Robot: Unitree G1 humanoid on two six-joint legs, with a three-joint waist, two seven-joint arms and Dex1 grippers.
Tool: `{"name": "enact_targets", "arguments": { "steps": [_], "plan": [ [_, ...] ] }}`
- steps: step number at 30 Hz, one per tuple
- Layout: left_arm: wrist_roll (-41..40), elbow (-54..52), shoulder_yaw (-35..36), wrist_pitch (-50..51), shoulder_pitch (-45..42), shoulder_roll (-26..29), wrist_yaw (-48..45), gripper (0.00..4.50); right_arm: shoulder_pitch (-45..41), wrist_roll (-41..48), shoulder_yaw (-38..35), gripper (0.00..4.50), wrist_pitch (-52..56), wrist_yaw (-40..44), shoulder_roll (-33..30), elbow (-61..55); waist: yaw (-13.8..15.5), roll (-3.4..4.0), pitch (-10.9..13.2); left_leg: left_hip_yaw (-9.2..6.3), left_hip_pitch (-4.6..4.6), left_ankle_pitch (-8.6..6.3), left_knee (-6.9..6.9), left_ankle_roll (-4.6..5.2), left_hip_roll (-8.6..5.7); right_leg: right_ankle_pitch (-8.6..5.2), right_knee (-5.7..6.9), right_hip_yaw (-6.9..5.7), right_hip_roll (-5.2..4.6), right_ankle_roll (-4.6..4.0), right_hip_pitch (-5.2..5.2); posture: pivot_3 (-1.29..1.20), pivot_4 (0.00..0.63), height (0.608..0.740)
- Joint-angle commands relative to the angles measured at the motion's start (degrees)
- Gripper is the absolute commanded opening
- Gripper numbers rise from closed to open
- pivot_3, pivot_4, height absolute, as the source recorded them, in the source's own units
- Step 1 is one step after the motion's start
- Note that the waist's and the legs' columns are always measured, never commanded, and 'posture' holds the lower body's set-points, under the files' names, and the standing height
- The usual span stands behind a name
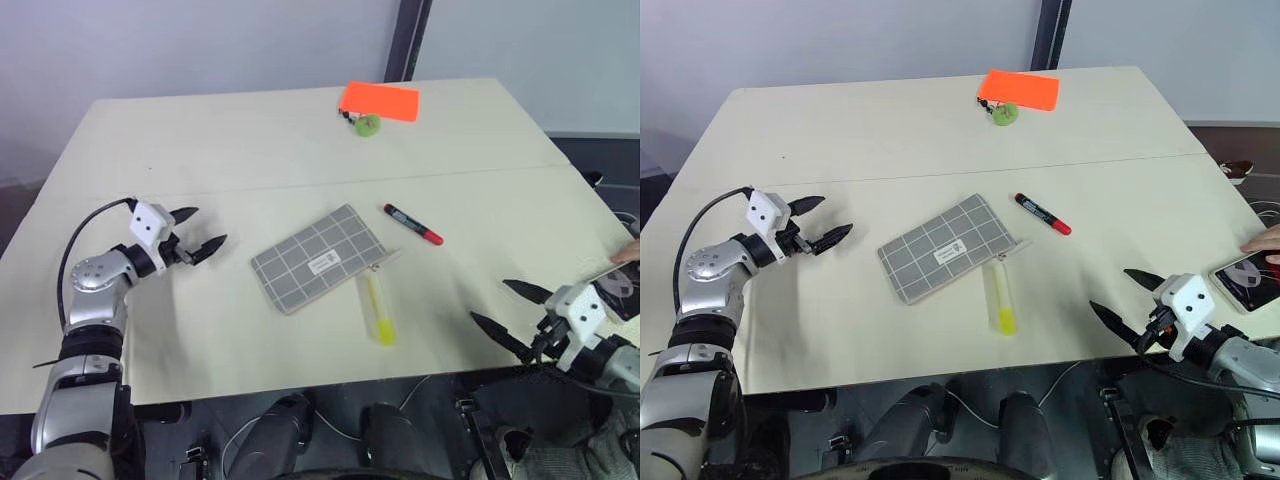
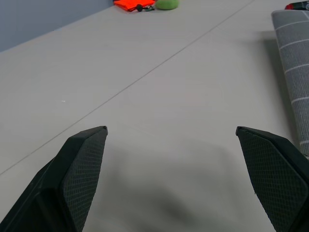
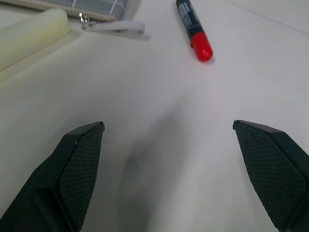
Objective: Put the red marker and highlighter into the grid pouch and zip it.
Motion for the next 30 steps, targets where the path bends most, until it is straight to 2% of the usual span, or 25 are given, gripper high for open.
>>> {"name": "enact_targets", "arguments": {
  "steps": [1,24,30],
  "plan": [
    [-0.5,-0.6,0.2,-0.1,-0.7,0.5,-0.9,4.5,0.1,0.9,-1.6,4.44,-1.1,-0.5,0.1,-2.0,0.0,0.0,0.0,0.0,0.0,0.0,0.0,0.0,0.0,0.0,0.0,0.0,0.0,0.0,0.0,0.0,0.15,0.74],
    [-3.1,-0.9,4.2,-3.4,4.7,2.8,-2.5,4.5,-2.2,0.2,-0.3,4.44,-1.0,0.6,-0.9,0.2,0.1,0.0,0.0,0.01,0.02,0.0,0.0,0.0,0.02,0.03,0.0,0.03,0.02,-0.08,0.02,0.0,0.15,0.74],
    [-5.0,-4.8,4.2,-6.7,8.0,2.8,-6.6,4.5,-3.1,-0.1,0.0,4.44,-1.2,1.0,-1.0,0.9,-0.1,0.01,0.0,0.02,0.03,0.0,0.0,0.0,0.03,0.09,0.01,0.03,0.03,-0.19,-0.04,0.0,0.15,0.74]
  ]
}}
